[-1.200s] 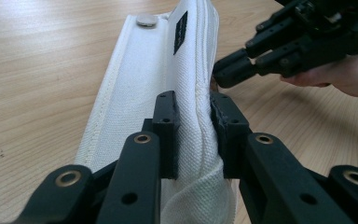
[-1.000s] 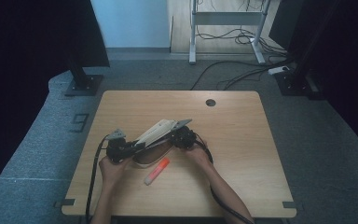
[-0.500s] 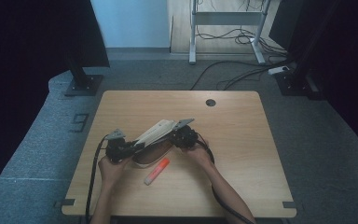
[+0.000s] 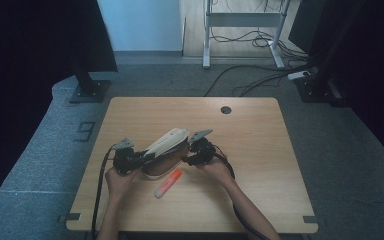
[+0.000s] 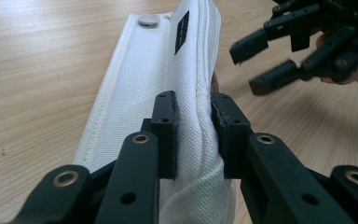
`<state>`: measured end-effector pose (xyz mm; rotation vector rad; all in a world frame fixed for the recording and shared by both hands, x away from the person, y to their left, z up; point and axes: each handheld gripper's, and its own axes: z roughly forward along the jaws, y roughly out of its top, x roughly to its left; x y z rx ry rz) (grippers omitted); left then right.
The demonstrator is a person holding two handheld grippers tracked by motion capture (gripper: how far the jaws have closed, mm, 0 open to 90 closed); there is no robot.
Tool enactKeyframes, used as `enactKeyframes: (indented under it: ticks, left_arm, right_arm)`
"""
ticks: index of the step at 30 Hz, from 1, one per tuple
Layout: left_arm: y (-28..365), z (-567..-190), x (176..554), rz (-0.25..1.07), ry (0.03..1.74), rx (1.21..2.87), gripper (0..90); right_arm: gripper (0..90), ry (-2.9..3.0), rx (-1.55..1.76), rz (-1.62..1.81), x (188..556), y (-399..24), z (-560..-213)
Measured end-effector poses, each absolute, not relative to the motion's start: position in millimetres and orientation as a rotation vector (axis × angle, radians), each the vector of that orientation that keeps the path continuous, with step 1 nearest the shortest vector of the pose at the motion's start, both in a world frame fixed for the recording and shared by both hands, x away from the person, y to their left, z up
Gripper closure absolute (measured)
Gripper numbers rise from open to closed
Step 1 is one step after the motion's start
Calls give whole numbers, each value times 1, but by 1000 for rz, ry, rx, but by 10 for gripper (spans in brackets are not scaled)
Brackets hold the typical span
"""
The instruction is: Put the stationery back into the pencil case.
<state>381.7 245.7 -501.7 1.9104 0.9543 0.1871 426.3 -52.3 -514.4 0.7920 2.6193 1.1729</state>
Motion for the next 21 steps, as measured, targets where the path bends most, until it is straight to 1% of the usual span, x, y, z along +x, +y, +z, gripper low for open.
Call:
enactKeyframes:
  ticks: [6, 13, 21]
  left_arm:
    - [246, -502, 382, 187, 952, 1911, 729]
    - [247, -502, 382, 184, 951, 1910, 728]
    - [247, -502, 382, 182, 949, 1911, 727]
  right_arm:
    - [357, 2626, 798, 1163, 417, -51, -517]
    - [292, 2605, 806, 1158, 409, -51, -520]
    - [271, 2604, 797, 1150, 403, -46, -519]
